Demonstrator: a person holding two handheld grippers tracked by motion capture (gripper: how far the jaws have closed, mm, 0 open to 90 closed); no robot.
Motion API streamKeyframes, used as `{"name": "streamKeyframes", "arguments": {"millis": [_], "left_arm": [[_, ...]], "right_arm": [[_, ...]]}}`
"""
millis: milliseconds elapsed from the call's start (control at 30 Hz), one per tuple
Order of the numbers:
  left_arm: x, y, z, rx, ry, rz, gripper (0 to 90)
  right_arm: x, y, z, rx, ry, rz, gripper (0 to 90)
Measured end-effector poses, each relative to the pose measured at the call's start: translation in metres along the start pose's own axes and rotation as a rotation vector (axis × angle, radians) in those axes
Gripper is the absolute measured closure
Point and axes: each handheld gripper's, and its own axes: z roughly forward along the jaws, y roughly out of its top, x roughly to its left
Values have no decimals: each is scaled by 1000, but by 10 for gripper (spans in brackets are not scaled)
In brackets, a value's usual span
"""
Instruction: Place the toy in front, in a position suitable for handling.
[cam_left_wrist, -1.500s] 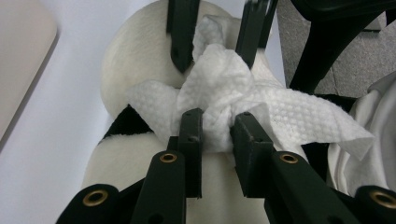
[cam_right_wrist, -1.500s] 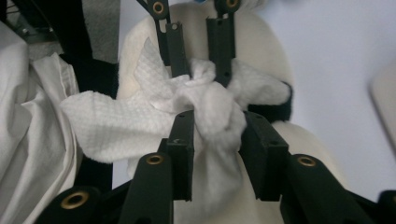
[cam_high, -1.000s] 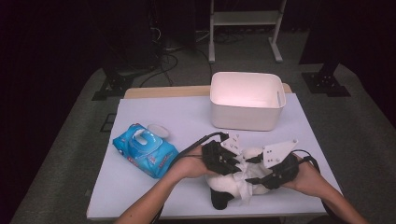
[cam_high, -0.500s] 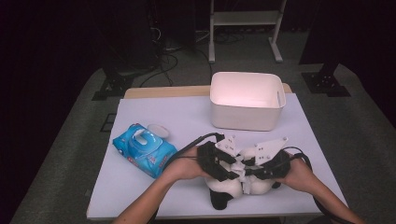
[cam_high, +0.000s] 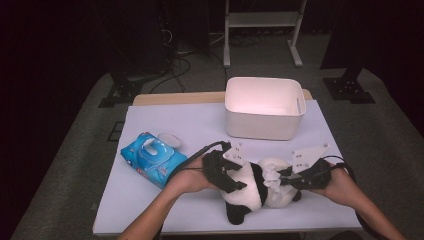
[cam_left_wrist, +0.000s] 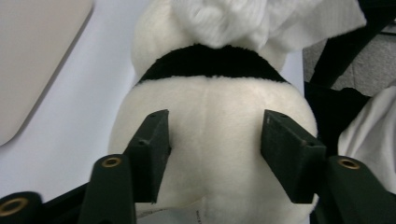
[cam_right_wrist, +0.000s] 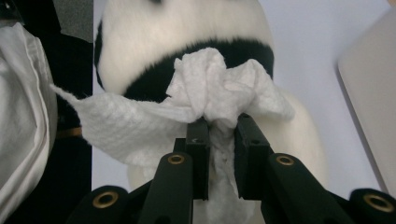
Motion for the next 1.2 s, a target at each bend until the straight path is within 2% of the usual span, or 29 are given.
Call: {"name": "streamKeyframes", "arguments": {"millis": [167, 300, 400, 533, 667, 767, 867, 1000, 1067, 1200], "left_arm": [[2, 0, -6, 4, 0, -23, 350], [2, -5, -13, 20, 11, -38, 338], [2, -8, -12, 31, 1, -40, 343], [1, -9, -3, 36, -43, -23, 365], [2, -10, -4, 27, -45, -24, 365], [5, -13, -5, 16, -27, -29, 370], [10, -14, -4, 10, -11, -33, 386], [17, -14, -3, 15, 21, -48, 383], [18, -14, -1, 12, -8, -57, 380], [16, -14, 1, 28, -20, -54, 379]], "right_arm": [[-4, -24, -12, -13, -8, 72, 775], [-10, -38, -18, -15, -17, 110, 775], [-16, -43, -22, -19, -23, 129, 775], [-26, -34, -21, -39, -33, 128, 774], [-39, -15, -6, -32, 4, 101, 774], [-42, -11, 5, 0, 37, 107, 774], [-41, -17, 3, -10, 65, 126, 776], [-30, -26, -2, -13, 89, 150, 776], [-25, -28, -5, -11, 86, 148, 776], [-20, -23, -7, -2, 56, 125, 775]]}}
